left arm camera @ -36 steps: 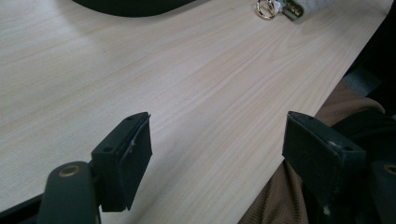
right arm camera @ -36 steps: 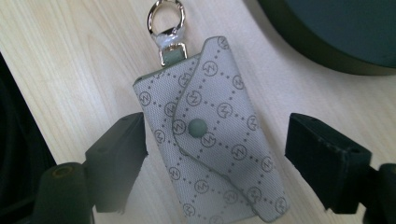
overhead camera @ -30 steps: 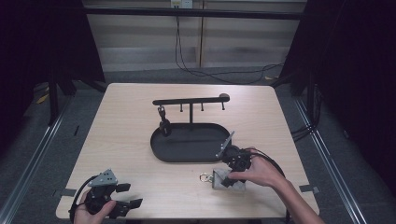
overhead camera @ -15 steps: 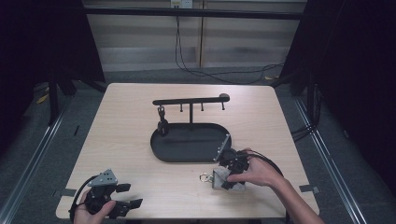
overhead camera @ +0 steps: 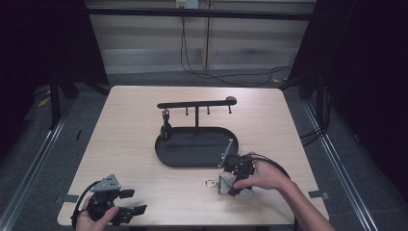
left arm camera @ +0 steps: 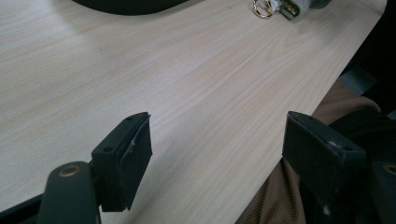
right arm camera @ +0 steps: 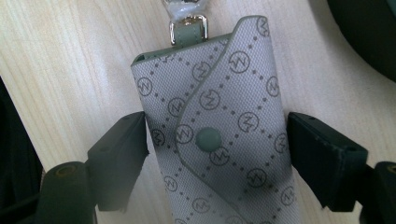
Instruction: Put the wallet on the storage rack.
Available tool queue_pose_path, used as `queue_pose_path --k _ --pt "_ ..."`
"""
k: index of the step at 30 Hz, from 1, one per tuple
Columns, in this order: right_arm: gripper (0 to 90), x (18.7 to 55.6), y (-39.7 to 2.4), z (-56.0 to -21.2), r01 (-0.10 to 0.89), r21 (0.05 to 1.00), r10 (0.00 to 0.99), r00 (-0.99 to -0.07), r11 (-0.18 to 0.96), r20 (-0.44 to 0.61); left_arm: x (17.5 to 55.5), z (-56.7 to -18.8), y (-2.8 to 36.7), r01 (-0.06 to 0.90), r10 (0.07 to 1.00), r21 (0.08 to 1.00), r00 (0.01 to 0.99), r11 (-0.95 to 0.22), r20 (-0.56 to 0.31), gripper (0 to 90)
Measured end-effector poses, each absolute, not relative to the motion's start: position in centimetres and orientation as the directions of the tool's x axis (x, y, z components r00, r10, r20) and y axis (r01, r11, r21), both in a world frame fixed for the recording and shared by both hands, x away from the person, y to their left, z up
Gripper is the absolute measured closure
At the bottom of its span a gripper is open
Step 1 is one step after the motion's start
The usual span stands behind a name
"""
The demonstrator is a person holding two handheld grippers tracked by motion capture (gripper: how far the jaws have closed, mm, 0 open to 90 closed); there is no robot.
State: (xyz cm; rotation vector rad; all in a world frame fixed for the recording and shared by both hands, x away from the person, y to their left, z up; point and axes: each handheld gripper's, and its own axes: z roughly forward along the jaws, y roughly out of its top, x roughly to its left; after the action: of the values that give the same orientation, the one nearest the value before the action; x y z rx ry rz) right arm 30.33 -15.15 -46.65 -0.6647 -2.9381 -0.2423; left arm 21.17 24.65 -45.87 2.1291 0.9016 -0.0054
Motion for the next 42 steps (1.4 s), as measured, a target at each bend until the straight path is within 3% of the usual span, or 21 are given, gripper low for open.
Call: queue_pose_path --k 9,20,34,42 --pt "23.1 30.0 -14.5 -47.0 0.396 0.110 0.384 -0.916 0.912 0.111 21.3 -45.9 24.7 0.610 0.597 0.670 0.744 -0.423 -0.301 23.9" --pt "30.8 30.3 -14.6 -46.7 0.426 0.099 0.412 -0.901 0.899 0.136 21.3 -45.9 24.7 0.613 0.599 0.674 0.740 -0.412 -0.306 23.9" --pt "31.8 30.5 -15.1 -45.8 0.492 0.096 0.466 -0.860 0.865 0.205 22.5 -46.3 24.8 0.599 0.604 0.682 0.745 -0.419 -0.283 24.5" --pt "31.8 30.7 -15.3 -44.5 0.507 0.113 0.482 -0.855 0.854 0.193 22.7 -46.3 25.0 0.592 0.628 0.692 0.736 -0.413 -0.254 23.2"
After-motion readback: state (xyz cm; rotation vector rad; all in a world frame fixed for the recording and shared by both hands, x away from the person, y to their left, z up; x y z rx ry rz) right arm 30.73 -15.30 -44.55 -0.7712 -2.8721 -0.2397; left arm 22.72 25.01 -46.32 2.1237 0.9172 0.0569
